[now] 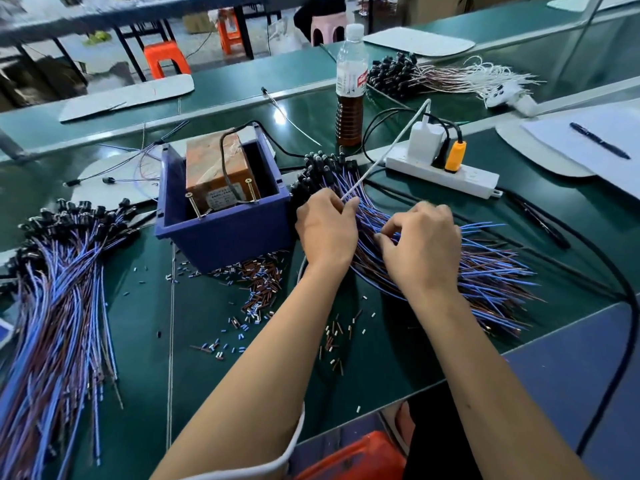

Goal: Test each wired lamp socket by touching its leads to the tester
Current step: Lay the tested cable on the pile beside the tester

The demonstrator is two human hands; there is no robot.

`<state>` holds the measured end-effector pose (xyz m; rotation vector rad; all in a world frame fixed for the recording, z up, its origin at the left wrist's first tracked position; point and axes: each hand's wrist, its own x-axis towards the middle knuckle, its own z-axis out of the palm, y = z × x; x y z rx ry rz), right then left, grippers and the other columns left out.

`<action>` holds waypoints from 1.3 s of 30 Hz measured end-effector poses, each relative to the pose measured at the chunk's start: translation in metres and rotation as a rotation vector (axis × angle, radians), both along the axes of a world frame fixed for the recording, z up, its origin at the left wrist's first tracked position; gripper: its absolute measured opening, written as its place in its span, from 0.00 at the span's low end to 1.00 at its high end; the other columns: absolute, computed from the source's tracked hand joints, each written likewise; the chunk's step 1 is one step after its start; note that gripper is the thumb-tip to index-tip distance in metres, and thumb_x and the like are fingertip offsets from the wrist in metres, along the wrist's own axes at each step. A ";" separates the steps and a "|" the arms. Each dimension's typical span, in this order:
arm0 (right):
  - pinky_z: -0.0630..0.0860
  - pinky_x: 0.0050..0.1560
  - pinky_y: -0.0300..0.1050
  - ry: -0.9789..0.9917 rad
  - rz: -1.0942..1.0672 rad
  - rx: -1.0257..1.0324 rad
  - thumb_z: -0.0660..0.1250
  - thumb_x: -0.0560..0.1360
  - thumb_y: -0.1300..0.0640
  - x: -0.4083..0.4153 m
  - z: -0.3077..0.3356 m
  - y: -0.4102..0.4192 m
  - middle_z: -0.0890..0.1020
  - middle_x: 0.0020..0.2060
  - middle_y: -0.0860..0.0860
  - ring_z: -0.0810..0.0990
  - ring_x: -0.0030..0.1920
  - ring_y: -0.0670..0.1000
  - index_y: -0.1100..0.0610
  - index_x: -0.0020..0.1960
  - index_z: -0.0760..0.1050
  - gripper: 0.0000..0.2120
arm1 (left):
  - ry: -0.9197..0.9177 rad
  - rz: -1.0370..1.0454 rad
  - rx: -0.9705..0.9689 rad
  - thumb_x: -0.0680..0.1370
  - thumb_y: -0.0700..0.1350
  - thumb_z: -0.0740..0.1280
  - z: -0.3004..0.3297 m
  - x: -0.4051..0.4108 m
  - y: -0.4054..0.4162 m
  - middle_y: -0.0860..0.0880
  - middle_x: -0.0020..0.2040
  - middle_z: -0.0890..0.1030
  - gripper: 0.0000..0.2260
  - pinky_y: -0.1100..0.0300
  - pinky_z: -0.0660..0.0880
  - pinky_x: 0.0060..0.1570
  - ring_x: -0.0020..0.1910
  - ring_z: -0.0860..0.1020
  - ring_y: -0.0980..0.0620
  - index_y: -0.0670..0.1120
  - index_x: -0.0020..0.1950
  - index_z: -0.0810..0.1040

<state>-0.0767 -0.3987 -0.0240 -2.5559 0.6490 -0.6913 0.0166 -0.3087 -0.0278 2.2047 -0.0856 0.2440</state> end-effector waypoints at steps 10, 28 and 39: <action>0.69 0.45 0.48 -0.171 0.148 0.058 0.79 0.72 0.57 0.011 0.007 0.035 0.78 0.41 0.52 0.77 0.48 0.58 0.54 0.40 0.82 0.06 | 0.409 -0.213 -0.194 0.81 0.46 0.67 0.018 -0.004 0.051 0.47 0.26 0.79 0.16 0.60 0.72 0.25 0.21 0.74 0.49 0.41 0.34 0.78; 0.77 0.47 0.49 0.409 1.013 0.253 0.68 0.78 0.56 0.070 0.003 0.262 0.84 0.51 0.60 0.82 0.52 0.63 0.57 0.50 0.79 0.05 | -0.127 0.647 0.449 0.78 0.48 0.69 0.017 0.005 0.281 0.40 0.51 0.83 0.07 0.48 0.73 0.49 0.56 0.78 0.36 0.46 0.51 0.83; 0.71 0.45 0.48 0.535 0.896 -0.035 0.64 0.80 0.59 0.072 0.003 0.288 0.80 0.57 0.61 0.79 0.60 0.64 0.59 0.63 0.76 0.12 | 0.044 0.696 0.691 0.79 0.51 0.72 0.007 0.057 0.314 0.41 0.60 0.76 0.09 0.50 0.71 0.58 0.65 0.69 0.38 0.49 0.56 0.84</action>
